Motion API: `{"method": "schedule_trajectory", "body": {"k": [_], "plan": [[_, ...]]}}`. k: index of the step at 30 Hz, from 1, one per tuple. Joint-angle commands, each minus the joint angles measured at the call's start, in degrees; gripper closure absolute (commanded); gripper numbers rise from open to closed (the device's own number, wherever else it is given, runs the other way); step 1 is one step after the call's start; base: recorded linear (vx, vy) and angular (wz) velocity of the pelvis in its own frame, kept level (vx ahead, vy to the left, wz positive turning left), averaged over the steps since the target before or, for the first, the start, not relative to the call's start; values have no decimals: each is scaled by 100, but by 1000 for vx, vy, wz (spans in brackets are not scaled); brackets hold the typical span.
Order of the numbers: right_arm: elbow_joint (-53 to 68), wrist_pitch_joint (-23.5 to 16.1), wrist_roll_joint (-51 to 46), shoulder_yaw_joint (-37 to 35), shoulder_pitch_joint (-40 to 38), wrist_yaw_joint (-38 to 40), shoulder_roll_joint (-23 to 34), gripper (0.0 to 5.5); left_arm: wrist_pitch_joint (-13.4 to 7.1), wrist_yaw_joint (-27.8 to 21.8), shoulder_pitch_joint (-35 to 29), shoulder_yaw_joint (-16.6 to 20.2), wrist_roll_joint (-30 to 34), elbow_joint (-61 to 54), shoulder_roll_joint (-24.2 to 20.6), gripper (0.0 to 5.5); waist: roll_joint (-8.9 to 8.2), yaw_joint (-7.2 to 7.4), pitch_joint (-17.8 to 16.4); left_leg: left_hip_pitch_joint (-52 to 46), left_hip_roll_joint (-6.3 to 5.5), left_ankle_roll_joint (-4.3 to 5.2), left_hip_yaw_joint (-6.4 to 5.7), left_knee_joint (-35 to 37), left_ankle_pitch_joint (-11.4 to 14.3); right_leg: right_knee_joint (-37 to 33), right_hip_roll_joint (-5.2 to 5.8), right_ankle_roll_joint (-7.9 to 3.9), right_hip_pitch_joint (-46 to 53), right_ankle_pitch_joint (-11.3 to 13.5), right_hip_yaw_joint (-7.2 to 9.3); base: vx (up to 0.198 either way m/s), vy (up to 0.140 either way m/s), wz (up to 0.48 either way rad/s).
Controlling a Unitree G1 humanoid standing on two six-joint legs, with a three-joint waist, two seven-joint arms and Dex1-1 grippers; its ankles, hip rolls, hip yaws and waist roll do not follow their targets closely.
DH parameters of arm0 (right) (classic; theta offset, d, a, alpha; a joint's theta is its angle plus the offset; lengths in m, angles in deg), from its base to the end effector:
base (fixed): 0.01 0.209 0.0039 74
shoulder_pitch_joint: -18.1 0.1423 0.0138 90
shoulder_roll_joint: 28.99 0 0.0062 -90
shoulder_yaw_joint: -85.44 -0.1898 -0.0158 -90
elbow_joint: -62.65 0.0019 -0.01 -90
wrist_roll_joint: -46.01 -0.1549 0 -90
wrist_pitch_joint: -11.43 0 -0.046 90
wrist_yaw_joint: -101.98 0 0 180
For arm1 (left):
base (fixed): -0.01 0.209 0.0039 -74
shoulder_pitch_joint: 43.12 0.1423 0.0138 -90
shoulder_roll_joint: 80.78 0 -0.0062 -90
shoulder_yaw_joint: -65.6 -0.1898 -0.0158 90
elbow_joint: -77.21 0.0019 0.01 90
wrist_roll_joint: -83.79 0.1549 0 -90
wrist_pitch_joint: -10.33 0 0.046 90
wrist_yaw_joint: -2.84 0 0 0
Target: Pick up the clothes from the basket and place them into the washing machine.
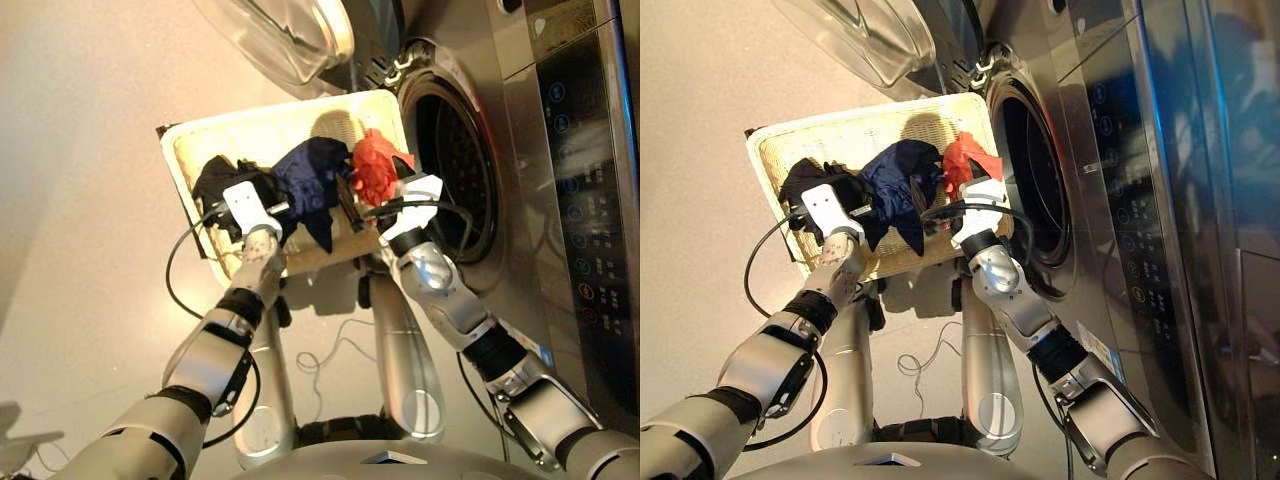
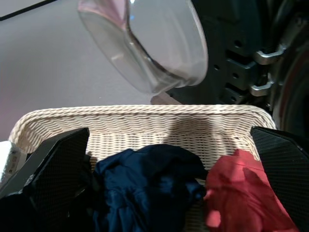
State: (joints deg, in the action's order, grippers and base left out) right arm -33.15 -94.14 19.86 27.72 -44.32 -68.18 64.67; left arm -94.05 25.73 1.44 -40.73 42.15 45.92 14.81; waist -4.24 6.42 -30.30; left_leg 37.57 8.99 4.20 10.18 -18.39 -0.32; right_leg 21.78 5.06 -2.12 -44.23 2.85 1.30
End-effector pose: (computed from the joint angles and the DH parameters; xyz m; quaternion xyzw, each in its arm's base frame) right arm 0.2737 -0.0841 0.1113 0.0328 -0.1946 0.2218 0.9549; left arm 0.3499 0.1348 0.0626 -0.1351 0.0590 0.1565 0.9766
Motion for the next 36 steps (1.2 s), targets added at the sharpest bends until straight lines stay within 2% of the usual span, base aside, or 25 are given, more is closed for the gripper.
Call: {"method": "schedule_trajectory", "body": {"k": [1,9,19,20,21,22,25,29,33,36], "plan": [[820,-523,-175,25,55,-55,-91,0,7,-39,-424,171,-13,349,-86,0,-157,38,50,190,121,122,-297,-867,636,471,193,-545,49,-300,-77,0,0,0],[1023,-586,-325,41,80,-137,25,0,36,34,-750,324,-98,666,-178,0,-204,100,50,429,129,134,-332,-1052,689,553,218,-555,-138,-300,-75,0,0,0],[1021,-600,-227,-44,82,-21,92,0,98,80,-776,525,-108,906,-373,0,-287,103,50,673,155,86,-334,-1329,782,683,197,-564,-352,-282,-160,0,0,0],[1019,-602,-222,-58,80,-5,91,0,94,93,-773,529,-104,896,-358,311,-289,107,50,678,156,86,-327,-1327,782,680,200,-565,-362,-281,-165,0,0,0],[1012,-601,-230,-59,72,-1,88,0,100,105,-759,526,-90,898,-336,526,-287,110,50,665,159,87,-320,-1316,778,668,211,-570,-353,-276,-161,0,0,0],[1010,-595,-249,-60,57,-8,86,0,104,100,-744,518,-63,907,-315,550,-292,112,50,648,148,83,-323,-1304,771,659,219,-572,-342,-262,-158,0,0,0],[947,-558,-348,-63,-25,-66,85,0,112,78,-656,485,8,871,-242,550,-273,109,50,551,120,83,-305,-1176,722,562,242,-562,-265,-233,-145,0,0,0],[777,-413,-509,32,-17,-158,137,0,89,48,-432,376,142,616,-121,550,-245,68,50,214,30,113,-211,-752,583,191,288,-571,27,-88,-163,0,0,0],[618,-363,-392,-84,-153,-30,180,0,-86,136,-26,239,344,163,60,550,-165,16,50,-234,-125,156,-144,-199,372,-284,355,-589,438,90,-147,0,0,0],[507,-297,-220,-196,-181,99,153,0,-187,147,364,100,611,-440,2,550,-137,-51,50,-499,-192,143,-140,-22,298,-421,370,-586,701,137,-161,0,0,0]]}}
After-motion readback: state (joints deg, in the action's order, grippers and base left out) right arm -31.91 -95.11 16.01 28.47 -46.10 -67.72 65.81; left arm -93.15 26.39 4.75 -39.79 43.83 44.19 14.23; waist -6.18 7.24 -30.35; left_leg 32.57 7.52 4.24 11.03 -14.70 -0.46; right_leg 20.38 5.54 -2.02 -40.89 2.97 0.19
